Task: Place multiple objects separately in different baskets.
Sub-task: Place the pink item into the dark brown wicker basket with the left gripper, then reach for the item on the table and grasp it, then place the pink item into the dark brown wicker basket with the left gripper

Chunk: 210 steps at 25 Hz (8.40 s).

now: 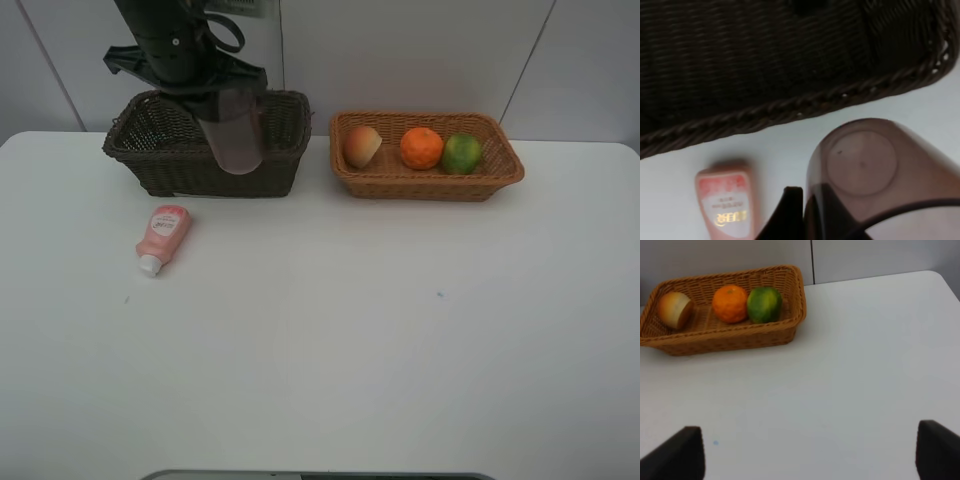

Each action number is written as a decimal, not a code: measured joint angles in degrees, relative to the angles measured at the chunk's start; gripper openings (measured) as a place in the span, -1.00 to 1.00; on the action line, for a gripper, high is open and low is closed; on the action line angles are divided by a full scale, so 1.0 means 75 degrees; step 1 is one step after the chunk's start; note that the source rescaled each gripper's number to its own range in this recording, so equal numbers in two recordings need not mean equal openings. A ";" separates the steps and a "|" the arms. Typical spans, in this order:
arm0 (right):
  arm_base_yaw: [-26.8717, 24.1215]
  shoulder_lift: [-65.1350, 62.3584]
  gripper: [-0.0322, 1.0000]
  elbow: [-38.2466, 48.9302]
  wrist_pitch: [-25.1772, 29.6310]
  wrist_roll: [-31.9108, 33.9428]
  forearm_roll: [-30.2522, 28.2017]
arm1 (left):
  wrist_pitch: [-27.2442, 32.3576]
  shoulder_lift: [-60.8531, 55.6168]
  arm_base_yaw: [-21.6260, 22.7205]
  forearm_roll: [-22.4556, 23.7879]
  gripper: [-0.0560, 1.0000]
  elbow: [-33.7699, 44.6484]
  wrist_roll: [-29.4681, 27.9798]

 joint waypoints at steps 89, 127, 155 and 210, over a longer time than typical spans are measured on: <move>0.0000 0.0000 0.67 0.0000 0.0000 0.0000 0.0000 | -0.2298 -0.1913 0.1823 -0.0206 0.99 0.3403 0.0084; 0.0000 0.0000 0.67 0.0000 0.0000 0.0000 0.0000 | -0.3898 -0.0914 0.1823 -0.1198 1.00 0.4949 0.0061; 0.0000 0.0000 0.67 0.0000 0.0000 0.0000 0.0000 | -0.3990 0.0784 0.1540 -0.1216 1.00 0.3857 0.0688; 0.0000 0.0000 0.67 0.0000 0.0000 0.0000 0.0000 | -0.4221 0.1180 0.1540 -0.0480 0.36 0.3841 0.0000</move>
